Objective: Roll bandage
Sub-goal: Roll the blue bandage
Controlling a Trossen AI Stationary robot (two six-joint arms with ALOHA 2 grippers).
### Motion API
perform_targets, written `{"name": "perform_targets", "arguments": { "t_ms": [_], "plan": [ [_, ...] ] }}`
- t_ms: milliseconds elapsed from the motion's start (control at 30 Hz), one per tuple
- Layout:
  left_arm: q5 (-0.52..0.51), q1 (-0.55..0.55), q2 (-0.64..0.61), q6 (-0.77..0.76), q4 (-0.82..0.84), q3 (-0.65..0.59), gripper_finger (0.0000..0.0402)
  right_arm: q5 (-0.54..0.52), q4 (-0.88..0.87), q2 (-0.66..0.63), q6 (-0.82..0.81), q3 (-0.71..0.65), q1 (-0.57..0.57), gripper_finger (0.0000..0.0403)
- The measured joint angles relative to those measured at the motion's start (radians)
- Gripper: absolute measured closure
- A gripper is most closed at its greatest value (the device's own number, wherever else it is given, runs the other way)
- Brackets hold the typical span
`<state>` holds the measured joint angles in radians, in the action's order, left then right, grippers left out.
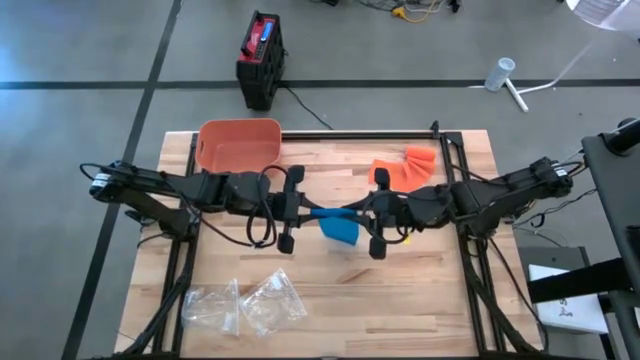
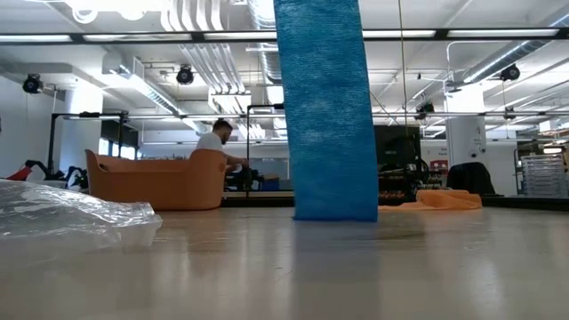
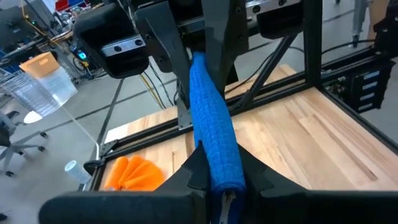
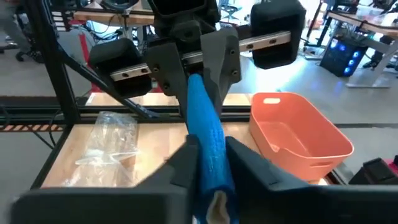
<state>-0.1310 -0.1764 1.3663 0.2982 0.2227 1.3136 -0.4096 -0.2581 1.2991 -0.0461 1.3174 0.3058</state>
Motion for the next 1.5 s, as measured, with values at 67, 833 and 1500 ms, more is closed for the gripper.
{"name": "perform_targets", "arguments": {
  "t_ms": [67,833,1500],
  "plan": [
    [0.001,0.0,-0.002,-0.001,0.025,0.0,0.0379,-0.003,0.0,-0.017,0.009,0.0,0.001,0.03],
    [-0.015,0.0,-0.001,-0.022,0.029,-0.003,0.0375,-0.141,-0.077,-0.008,-0.013,-0.002,-0.005,0.0301],
    [0.009,-0.002,-0.005,-0.019,0.023,-0.003,0.0376,-0.044,-0.013,-0.021,0.046,-0.005,-0.006,0.0292]
  ]
}}
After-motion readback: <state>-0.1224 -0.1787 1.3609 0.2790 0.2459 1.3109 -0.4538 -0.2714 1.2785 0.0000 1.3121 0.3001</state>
